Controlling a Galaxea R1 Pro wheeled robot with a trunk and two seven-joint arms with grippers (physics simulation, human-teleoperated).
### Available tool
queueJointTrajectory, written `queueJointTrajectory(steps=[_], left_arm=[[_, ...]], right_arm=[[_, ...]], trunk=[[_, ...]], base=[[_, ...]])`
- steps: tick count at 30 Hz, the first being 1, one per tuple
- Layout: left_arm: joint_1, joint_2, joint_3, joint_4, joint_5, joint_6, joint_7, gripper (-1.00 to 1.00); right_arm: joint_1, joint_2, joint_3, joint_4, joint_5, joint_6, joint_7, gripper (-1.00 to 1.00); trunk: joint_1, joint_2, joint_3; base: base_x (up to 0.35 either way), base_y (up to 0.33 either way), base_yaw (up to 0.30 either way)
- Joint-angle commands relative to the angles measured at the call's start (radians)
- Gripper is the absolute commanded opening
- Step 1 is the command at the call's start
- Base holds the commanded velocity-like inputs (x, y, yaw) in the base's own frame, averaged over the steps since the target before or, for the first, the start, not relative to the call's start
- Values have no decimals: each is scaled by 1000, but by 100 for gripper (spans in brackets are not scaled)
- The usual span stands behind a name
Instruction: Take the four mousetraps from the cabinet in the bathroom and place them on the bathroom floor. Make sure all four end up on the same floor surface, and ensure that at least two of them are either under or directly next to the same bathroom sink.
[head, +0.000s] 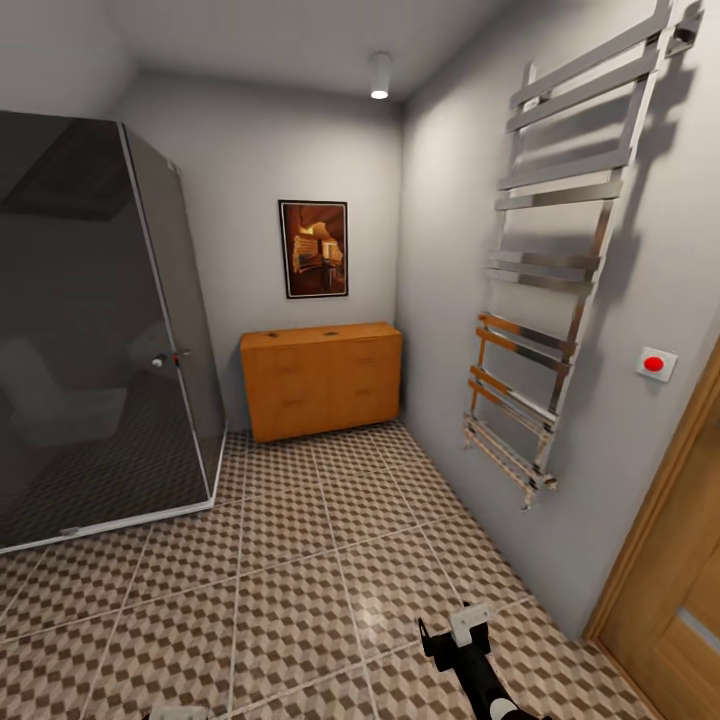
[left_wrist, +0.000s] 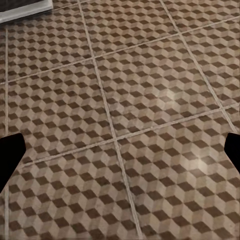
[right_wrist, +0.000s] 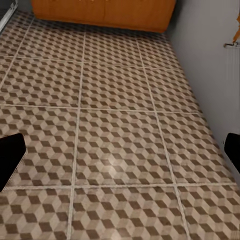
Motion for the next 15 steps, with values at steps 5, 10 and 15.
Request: queueJointTrajectory(steps=[5,10,15], left_arm=[[-1,-1,-8,4,8,-5,-2,100],[-1,-1,-9,4,8,-5,-2,100],[-1,-1,-8,4,8,-5,-2,100]], right_arm=[[-1,0,2,1,11,-1,-10,100],[0,-1,1,1,11,-2,-9,100],[-1,-4,2,2,11,-3,-7,100]], trunk=[[0,-1,0],[0,-1,0],[0,-1,0]], base=[[0,0,242],[0,0,67],[0,0,13]])
